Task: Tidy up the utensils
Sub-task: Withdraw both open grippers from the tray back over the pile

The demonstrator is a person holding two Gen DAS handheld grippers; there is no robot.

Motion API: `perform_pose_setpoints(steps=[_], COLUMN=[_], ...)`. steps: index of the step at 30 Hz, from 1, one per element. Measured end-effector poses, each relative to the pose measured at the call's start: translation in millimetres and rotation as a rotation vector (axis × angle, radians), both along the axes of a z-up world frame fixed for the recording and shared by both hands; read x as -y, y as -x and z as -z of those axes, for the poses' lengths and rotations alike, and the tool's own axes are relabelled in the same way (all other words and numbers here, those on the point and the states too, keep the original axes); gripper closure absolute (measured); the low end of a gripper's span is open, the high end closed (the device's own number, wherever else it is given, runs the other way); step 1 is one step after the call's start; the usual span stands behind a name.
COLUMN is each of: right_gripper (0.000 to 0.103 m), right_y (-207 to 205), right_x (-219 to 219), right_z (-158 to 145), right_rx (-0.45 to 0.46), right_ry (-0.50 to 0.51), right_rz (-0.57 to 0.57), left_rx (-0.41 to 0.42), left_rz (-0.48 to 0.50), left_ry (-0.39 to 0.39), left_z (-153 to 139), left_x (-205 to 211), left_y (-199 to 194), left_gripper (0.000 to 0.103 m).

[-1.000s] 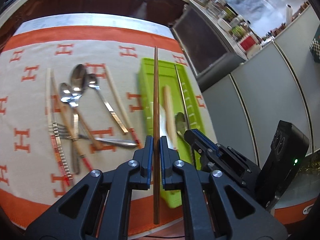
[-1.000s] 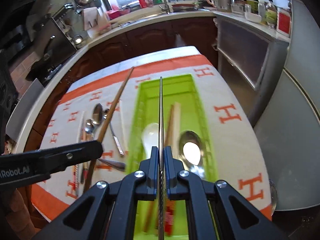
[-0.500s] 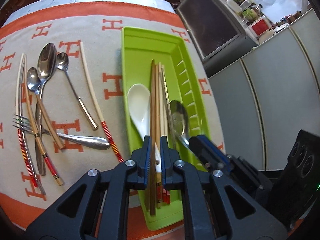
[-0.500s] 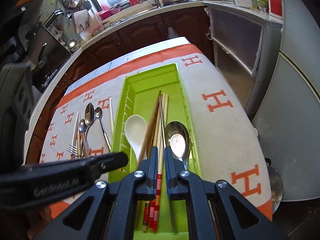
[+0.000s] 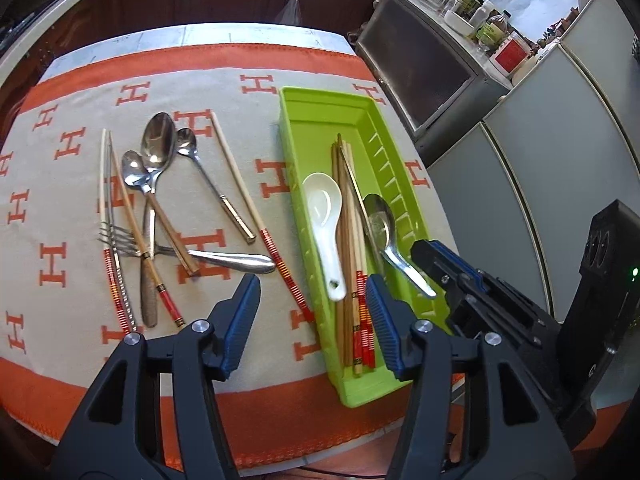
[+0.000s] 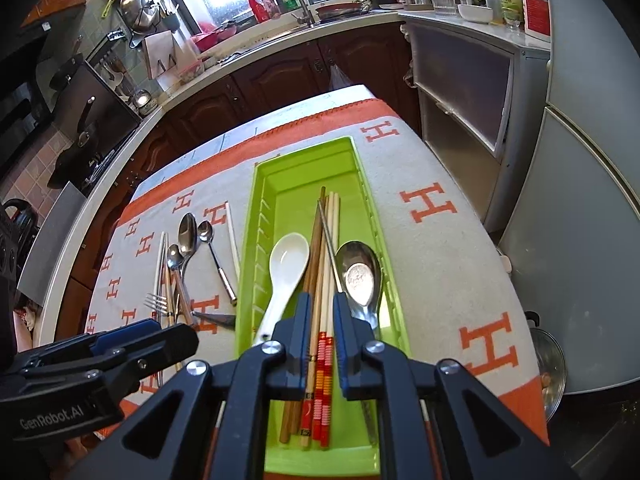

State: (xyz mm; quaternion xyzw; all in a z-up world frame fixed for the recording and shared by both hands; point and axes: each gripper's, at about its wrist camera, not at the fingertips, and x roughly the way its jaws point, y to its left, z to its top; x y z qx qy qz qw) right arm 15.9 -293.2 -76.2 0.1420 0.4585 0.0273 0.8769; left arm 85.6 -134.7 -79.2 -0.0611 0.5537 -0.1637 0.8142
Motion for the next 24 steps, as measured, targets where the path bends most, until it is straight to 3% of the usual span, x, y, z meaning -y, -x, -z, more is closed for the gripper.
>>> perform_pose_setpoints(steps=[10, 14, 24], right_gripper=[0.09, 0.083, 0.083], right_y=[12.2, 16.5, 19.2], right_x=[-25.2, -38.8, -81.6], right_z=[-7.5, -11.6, -17.7], right_rx=[-0.003, 0.004, 0.0], right_ry=[0.014, 0.026, 0.053], right_rz=[-0.03, -0.047, -0.116], left_rx=[0.026, 0.047, 0.054], left_rz=[-0.059, -0.084, -0.149], left_ry=[-0.032, -0.039, -0.035], left_z=[-4.7, -9.4, -10.5], left_x=[-38.9, -55.4, -98.7], left_y=[20.2, 28.9, 42.0], left_gripper=[0.051, 0.051, 0.051])
